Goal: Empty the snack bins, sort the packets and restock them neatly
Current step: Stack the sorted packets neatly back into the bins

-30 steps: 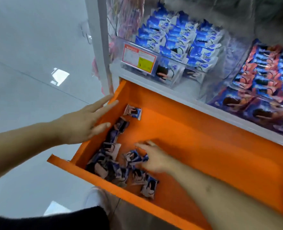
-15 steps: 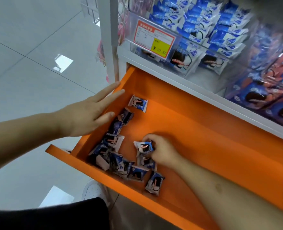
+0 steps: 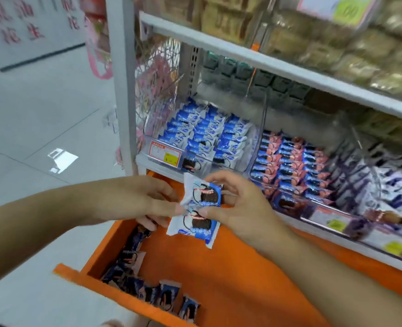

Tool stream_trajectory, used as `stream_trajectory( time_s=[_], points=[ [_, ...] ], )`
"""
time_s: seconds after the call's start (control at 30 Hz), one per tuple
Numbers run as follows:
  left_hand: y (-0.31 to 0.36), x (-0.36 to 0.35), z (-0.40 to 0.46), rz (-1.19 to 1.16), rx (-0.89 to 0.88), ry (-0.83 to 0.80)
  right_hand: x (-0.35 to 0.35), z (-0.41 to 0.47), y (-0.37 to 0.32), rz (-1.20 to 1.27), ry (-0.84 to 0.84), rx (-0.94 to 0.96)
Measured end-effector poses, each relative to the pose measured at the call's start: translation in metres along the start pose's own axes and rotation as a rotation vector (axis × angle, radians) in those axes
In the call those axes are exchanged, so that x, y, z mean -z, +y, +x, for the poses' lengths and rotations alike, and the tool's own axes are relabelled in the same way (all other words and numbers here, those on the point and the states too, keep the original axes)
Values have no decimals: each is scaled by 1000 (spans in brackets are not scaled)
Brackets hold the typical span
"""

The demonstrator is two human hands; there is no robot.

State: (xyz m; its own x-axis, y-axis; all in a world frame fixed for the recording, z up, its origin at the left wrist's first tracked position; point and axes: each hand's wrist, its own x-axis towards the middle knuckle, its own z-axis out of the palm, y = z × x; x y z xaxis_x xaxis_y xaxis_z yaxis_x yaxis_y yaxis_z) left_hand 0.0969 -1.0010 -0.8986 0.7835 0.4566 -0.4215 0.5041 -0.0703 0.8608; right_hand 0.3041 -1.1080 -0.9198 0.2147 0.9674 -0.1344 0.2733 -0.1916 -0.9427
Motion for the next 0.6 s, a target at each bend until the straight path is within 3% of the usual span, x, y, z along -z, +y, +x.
stream_trajectory(
  time_s=[0.17,0.37,0.6],
  points=[
    [39,-15,-3,-319,-43,-5,30,-35,-47,15,168,143],
    [69,-49,-9,-498,-115,303,62,-67,-52,-80,356,210],
    [84,-74,1,-836,-142,226,64,-75,-44,-181,365,243]
  ],
)
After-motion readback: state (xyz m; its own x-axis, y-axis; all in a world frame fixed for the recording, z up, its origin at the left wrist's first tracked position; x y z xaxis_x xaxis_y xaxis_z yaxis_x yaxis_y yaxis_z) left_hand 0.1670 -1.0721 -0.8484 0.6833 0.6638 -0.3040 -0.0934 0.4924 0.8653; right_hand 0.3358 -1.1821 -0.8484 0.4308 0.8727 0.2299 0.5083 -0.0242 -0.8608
